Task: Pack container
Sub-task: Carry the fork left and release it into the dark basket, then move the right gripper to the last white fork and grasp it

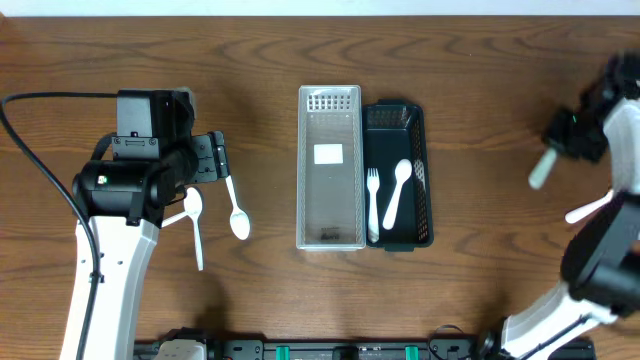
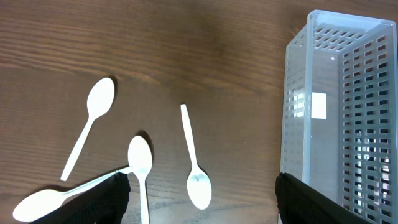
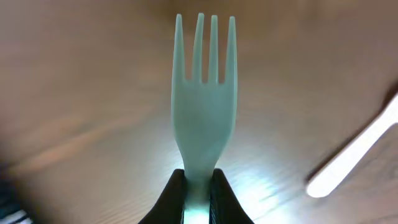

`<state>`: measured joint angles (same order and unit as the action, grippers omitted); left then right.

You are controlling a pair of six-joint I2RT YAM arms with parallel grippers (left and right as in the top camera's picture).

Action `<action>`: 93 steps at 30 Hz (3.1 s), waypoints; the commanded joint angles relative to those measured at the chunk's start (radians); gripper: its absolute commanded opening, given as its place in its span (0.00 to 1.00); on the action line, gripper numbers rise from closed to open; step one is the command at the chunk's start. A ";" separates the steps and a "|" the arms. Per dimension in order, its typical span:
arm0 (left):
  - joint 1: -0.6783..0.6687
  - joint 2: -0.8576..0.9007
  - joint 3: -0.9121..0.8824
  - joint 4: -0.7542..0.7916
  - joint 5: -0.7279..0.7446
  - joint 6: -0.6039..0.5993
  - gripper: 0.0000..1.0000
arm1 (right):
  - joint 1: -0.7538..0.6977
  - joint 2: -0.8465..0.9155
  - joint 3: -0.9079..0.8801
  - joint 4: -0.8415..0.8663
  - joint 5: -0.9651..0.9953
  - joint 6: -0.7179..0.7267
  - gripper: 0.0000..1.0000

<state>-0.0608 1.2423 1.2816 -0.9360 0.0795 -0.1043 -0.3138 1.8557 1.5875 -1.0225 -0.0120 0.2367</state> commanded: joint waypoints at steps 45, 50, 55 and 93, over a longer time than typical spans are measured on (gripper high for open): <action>-0.002 0.005 0.022 -0.002 0.006 0.003 0.78 | 0.422 -0.097 0.236 -0.132 0.134 0.205 0.45; -0.002 0.005 0.022 -0.002 0.006 0.003 0.78 | 0.119 -0.150 0.236 -0.150 0.094 0.241 0.70; -0.002 0.005 0.022 -0.002 0.006 0.003 0.78 | -0.150 -0.097 0.211 -0.156 0.048 0.209 0.76; -0.002 0.005 0.022 -0.002 0.006 0.003 0.78 | -0.452 0.436 0.202 0.046 -0.022 -0.011 0.81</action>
<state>-0.0608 1.2423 1.2816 -0.9360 0.0795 -0.1043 -0.7811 2.2505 1.7905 -0.9764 -0.0265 0.2504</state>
